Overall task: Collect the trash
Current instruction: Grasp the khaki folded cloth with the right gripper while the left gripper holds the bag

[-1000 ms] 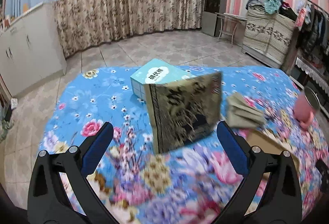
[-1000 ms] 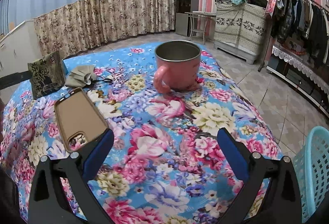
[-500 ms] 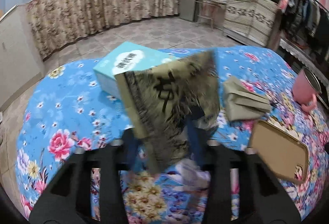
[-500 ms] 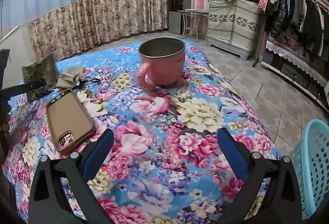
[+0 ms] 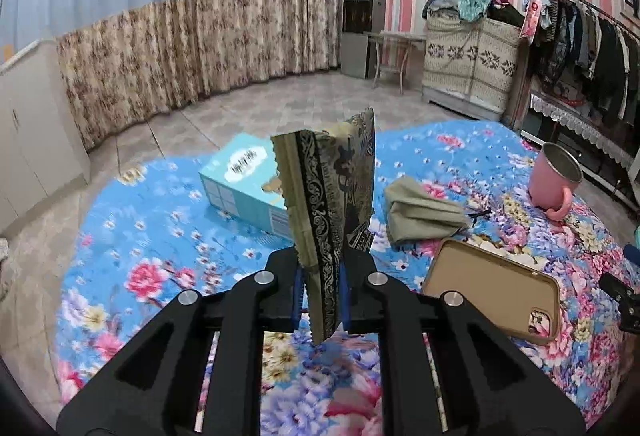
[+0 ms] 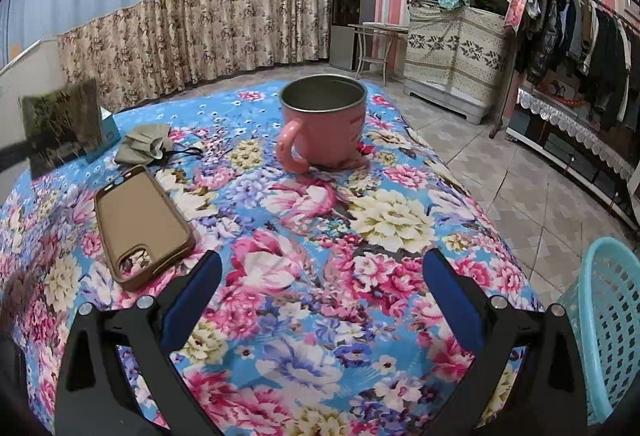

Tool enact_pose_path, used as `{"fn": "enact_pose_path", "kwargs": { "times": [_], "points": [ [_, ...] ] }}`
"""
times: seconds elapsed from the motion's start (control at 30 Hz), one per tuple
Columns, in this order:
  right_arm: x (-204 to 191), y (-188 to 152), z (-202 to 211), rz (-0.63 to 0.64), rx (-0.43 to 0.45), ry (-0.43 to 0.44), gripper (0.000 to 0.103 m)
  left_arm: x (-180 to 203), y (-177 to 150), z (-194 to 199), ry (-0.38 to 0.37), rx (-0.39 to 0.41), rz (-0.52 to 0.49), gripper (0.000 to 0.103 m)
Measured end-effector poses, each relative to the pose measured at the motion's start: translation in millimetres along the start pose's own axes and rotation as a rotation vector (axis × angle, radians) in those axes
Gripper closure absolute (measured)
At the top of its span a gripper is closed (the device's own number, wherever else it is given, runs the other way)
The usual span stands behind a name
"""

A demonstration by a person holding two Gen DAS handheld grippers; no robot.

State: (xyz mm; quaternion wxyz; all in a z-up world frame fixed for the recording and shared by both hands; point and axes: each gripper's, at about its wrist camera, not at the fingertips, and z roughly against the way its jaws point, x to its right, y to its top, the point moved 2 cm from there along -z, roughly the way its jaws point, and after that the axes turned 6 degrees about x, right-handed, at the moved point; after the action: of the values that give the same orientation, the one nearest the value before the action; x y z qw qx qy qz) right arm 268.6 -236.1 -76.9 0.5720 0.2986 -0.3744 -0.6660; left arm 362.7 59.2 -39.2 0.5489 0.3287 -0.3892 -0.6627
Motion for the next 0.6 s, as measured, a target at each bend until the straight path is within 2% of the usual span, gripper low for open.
{"fn": "enact_pose_path", "kwargs": {
  "times": [0.3, 0.6],
  "points": [
    [-27.6, 22.9, -4.1, 0.007, 0.001, 0.052, 0.005, -22.7, 1.8, 31.6, 0.05, 0.049, 0.072, 0.091],
    [-79.7, 59.1, -38.2, 0.047, -0.016, 0.131, 0.005, -58.5, 0.6, 38.2, 0.171, 0.039, 0.097, 0.091]
  ]
}}
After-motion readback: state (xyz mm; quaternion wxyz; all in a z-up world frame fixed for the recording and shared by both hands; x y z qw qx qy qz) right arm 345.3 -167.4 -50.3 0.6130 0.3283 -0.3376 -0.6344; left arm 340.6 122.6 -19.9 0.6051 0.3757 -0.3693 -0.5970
